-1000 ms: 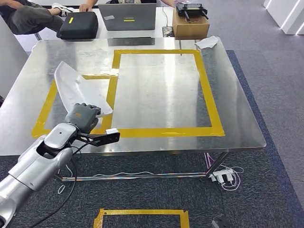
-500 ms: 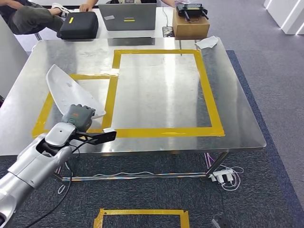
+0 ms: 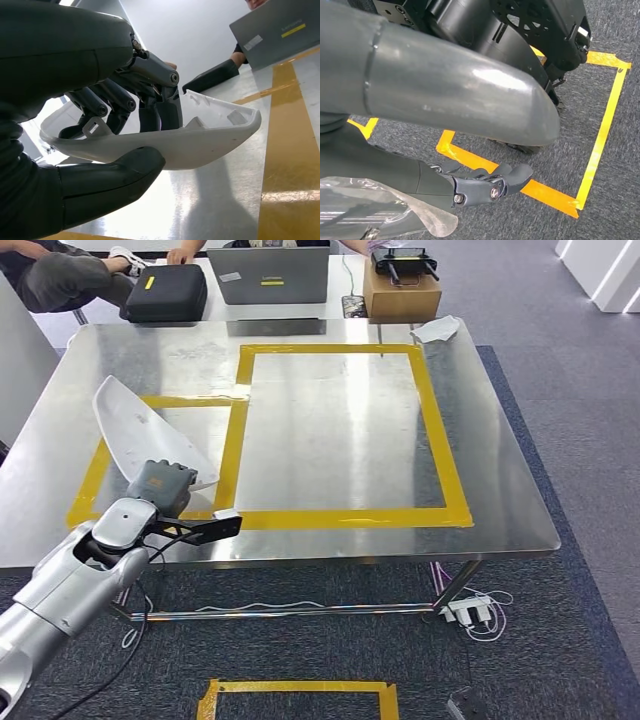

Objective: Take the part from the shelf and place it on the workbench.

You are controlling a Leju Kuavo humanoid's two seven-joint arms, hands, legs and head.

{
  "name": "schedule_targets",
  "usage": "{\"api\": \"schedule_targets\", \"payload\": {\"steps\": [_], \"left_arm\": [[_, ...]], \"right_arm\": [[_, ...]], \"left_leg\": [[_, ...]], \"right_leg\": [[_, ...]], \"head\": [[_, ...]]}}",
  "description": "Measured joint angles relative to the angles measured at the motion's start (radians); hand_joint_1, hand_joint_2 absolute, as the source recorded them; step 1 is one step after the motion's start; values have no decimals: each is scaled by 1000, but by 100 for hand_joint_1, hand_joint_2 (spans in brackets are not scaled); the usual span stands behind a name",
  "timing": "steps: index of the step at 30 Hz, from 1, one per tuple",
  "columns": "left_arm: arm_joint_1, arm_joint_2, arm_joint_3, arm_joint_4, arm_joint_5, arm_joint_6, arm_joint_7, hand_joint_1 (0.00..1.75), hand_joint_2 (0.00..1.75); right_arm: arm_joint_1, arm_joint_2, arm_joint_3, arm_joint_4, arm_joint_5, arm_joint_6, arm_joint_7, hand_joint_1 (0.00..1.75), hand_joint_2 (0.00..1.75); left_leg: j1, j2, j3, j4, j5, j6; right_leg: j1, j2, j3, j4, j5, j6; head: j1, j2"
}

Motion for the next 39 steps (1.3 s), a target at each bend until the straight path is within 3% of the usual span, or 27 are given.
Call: {"api": "schedule_targets", "payload": {"steps": [5, 9, 14, 18, 39], "left_arm": [[0, 1, 0, 0, 0, 0, 0, 175, 175], [0, 1, 0, 1, 0, 0, 0, 0, 175], [0, 1, 0, 2, -2, 3, -2, 0, 175], [3, 0, 6, 2, -12, 16, 2, 0, 0], [16, -13, 65, 6, -55, 170, -34, 0, 0]], "right_arm": [[1, 1, -2, 0, 0, 0, 0, 0, 0], [2, 1, -4, 0, 0, 0, 0, 0, 0], [2, 1, -6, 0, 1, 0, 0, 0, 0], [10, 2, -10, -1, 5, 0, 0, 0, 0], [19, 2, -28, -7, 16, 0, 6, 0, 0]], "left_leg": [[0, 0, 0, 0, 0, 0], [0, 0, 0, 0, 0, 0], [0, 0, 0, 0, 0, 0], [0, 0, 0, 0, 0, 0], [0, 0, 0, 0, 0, 0]], "right_leg": [[0, 0, 0, 0, 0, 0], [0, 0, 0, 0, 0, 0], [0, 0, 0, 0, 0, 0], [0, 0, 0, 0, 0, 0], [0, 0, 0, 0, 0, 0]], "head": [[0, 0], [0, 0], [0, 0], [0, 0], [0, 0]]}}
